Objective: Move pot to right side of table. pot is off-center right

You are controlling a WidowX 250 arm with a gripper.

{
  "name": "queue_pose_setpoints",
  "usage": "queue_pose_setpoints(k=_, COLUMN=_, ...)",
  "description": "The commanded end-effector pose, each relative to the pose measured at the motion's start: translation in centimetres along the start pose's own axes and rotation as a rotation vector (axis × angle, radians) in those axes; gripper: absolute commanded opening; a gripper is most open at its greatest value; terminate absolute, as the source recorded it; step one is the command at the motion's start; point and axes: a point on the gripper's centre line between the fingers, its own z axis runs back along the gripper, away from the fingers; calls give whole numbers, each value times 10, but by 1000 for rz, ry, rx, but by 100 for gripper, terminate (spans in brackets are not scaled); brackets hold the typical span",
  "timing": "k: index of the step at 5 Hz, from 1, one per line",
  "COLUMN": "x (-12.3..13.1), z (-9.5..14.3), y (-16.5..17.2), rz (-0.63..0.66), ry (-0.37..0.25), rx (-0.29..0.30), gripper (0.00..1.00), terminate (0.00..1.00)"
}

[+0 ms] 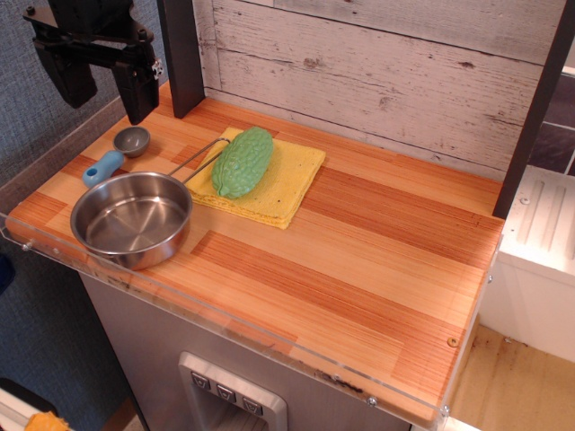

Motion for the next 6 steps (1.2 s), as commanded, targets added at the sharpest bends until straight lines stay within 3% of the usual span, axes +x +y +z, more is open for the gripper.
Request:
queue_pose_setpoints(k=1, x=0, z=0, y=0, rz=0, ry=0, rx=0, gripper=100, terminate=0)
queue_pose_setpoints(k=3, x=-26, z=-11, y=-33, rz=-64, ry=-17, rx=-34, gripper=100, terminate=0)
queue_pose_setpoints(k=4, x=-41, z=-35, y=-38, rz=-60, ry=19, rx=-10, gripper=100, terminate=0)
queue_pose_setpoints(k=5, x=-42, z=-62, y=-32, rz=-41, ry=66, rx=27, gripper=100, terminate=0)
queue_pose_setpoints(k=6, x=-36, z=-80, y=-26, rz=-38, ry=67, rx=47, gripper=100, terminate=0)
